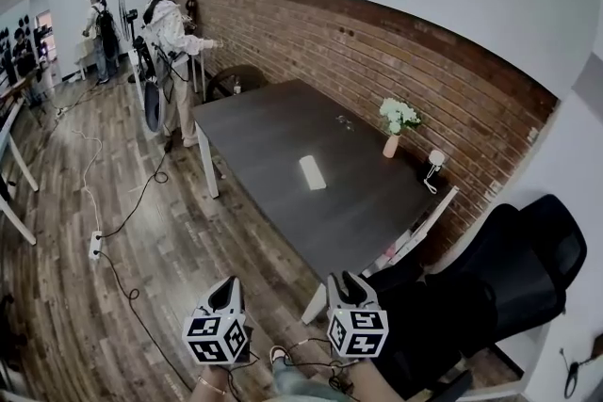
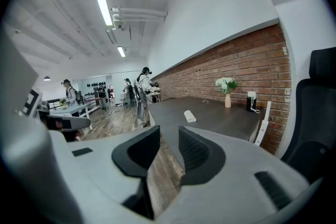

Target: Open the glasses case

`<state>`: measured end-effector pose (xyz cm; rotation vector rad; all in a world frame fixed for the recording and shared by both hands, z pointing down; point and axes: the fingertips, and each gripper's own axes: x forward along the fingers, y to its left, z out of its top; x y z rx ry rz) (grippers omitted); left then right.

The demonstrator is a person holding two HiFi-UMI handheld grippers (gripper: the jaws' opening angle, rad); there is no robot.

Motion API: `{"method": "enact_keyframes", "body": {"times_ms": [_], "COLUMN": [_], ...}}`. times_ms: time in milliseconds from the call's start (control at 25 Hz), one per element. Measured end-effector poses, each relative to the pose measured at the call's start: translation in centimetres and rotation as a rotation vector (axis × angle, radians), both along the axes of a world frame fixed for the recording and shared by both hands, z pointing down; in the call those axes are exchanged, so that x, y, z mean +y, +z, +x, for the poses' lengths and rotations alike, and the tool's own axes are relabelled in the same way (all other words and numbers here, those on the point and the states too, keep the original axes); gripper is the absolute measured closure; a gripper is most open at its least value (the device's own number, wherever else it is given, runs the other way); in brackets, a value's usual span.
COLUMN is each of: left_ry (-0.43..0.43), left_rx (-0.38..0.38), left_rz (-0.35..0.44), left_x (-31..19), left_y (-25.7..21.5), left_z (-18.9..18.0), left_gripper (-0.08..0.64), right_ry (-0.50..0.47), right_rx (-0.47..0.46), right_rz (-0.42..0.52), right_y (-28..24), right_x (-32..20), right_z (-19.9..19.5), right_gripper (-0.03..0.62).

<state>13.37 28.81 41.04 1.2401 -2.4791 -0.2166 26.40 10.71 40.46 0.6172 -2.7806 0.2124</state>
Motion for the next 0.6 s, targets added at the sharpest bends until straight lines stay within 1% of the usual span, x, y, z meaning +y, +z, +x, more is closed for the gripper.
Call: {"method": "enact_keyframes", "body": {"times_ms": [160, 360, 600], "left_ry": [-0.009, -0.006, 0.026], "left_rx": [-0.011, -0.016, -0.013], "left_rz": [-0.003, -0.006, -0.021], "left_x": [-3.7, -8.3, -14.3], "left_y": [-0.9, -1.5, -1.2], "left_z": [-4.4, -9.3, -13.9], "left_gripper": [0.565, 0.565, 0.565], "right_ry": [-0.030, -0.028, -0.016], "right_rx": [0.012, 0.010, 0.022], "right_rz": [0.004, 0.005, -0.006], "right_y": [-0.4, -0.9, 0.0], "right_x": [-3.4, -8.2, -13.4], "right_z": [-4.5, -9.4, -13.5], "right_gripper": [0.477, 0.477, 0.477]}}
